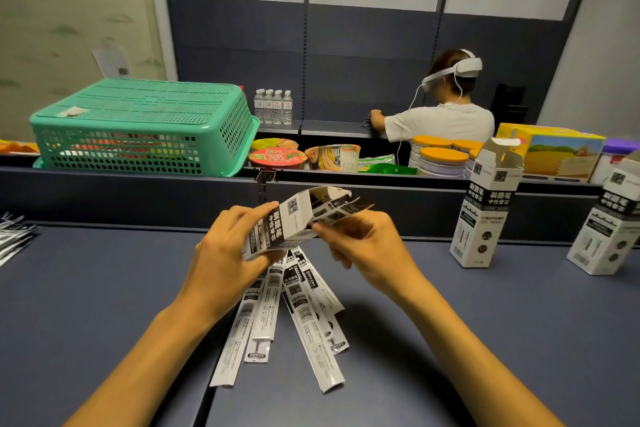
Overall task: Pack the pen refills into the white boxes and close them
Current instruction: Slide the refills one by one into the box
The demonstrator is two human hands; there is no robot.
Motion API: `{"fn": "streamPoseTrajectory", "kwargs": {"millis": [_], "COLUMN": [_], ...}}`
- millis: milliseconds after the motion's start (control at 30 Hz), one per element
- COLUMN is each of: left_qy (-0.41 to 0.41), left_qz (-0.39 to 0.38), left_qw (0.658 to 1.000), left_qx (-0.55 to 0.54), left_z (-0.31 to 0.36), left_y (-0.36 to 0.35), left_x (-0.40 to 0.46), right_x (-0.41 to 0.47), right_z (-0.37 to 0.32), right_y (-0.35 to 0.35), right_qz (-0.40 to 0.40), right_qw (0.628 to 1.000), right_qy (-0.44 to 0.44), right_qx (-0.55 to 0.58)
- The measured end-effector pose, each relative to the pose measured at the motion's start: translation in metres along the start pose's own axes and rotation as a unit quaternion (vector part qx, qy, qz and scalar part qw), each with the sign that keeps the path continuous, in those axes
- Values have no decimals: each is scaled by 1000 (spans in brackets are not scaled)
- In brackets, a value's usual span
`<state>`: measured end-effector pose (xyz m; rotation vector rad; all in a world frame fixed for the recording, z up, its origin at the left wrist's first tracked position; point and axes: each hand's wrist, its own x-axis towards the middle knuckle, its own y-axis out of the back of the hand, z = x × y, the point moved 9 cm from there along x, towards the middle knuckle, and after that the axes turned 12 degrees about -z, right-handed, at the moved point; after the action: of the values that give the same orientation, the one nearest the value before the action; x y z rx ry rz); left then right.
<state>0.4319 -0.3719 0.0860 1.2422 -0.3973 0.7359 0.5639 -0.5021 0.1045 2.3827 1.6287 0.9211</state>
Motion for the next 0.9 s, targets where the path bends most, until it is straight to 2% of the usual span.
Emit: {"fn": "streamPoseTrajectory", "kwargs": {"millis": [67, 233, 433, 633, 900], "left_qy": [2, 9, 8, 10, -4], "left_qz": [4, 7, 4, 8, 3], "left_qw": [1000, 1000, 1000, 1000, 1000], "left_qx": [0, -4, 2, -1, -2], "left_z": [0, -2, -1, -1, 3], "left_y": [1, 2, 1, 1, 1], "left_x": [0, -1, -1, -2, -2], "right_x": [0, -5, 0, -1, 2], "right_z": [-2, -18, -2, -5, 8], "right_y": [1, 18, -5, 1, -22], "right_qz": [1, 54, -17, -14, -87], "right_qw": [1000, 995, 999, 999, 982], "right_qy": [0, 77, 19, 21, -11], "right_qx": [-8, 36, -29, -43, -169]}}
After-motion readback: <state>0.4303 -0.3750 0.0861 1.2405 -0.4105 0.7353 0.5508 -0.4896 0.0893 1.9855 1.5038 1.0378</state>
